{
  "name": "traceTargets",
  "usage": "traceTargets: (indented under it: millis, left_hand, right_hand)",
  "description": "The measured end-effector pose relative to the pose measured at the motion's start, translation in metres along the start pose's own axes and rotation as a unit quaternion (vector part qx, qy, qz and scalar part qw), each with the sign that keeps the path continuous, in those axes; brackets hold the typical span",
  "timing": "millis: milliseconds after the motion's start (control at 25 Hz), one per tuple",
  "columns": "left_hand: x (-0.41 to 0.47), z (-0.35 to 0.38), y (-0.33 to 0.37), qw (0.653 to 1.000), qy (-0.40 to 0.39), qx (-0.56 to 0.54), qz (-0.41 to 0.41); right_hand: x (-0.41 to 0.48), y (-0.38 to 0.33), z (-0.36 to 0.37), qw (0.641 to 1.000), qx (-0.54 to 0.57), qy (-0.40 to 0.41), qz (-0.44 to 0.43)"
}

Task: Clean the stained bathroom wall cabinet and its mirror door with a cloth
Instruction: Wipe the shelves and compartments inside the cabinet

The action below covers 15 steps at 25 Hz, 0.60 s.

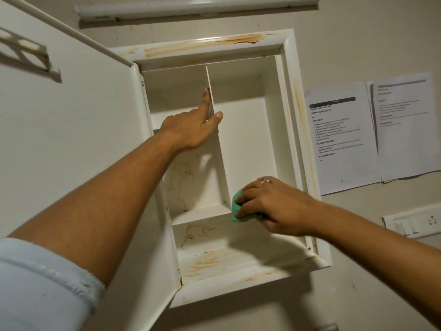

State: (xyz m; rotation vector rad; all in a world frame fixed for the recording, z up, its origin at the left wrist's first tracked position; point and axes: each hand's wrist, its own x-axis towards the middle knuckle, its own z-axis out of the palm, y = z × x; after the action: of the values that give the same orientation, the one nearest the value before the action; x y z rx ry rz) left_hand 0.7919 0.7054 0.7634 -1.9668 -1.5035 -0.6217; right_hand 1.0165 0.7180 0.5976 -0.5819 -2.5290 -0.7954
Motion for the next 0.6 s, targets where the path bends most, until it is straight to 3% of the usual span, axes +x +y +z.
traceTargets:
  millis: [40, 120, 200, 240, 280, 440, 600]
  left_hand:
    - [0.0, 0.0, 0.001, 1.0, -0.01, -0.005, -0.003]
    - [0.0, -0.001, 0.002, 1.0, -0.021, -0.014, -0.008]
    - [-0.002, -0.005, 0.005, 0.999, -0.025, -0.024, -0.019]
    - [-0.004, -0.006, 0.007, 0.999, -0.03, -0.032, -0.028]
    - [-0.005, -0.007, 0.008, 0.998, -0.036, -0.041, -0.035]
    - [-0.003, -0.012, 0.01, 0.995, -0.049, -0.071, -0.043]
    - [-0.001, -0.011, 0.002, 0.982, -0.08, -0.166, -0.032]
  right_hand:
    - [0.003, 0.012, -0.011, 0.999, 0.033, -0.019, 0.021]
    - [0.009, 0.029, -0.024, 0.966, 0.185, 0.082, 0.162]
    - [0.027, 0.025, -0.015, 0.849, 0.362, 0.197, 0.33]
    - [0.041, 0.011, -0.006, 0.784, 0.447, 0.197, 0.382]
    - [0.053, -0.005, 0.005, 0.742, 0.504, 0.175, 0.407]
    - [0.083, -0.023, 0.012, 0.701, 0.522, 0.145, 0.465]
    - [0.078, -0.026, -0.01, 0.609, 0.608, 0.106, 0.498]
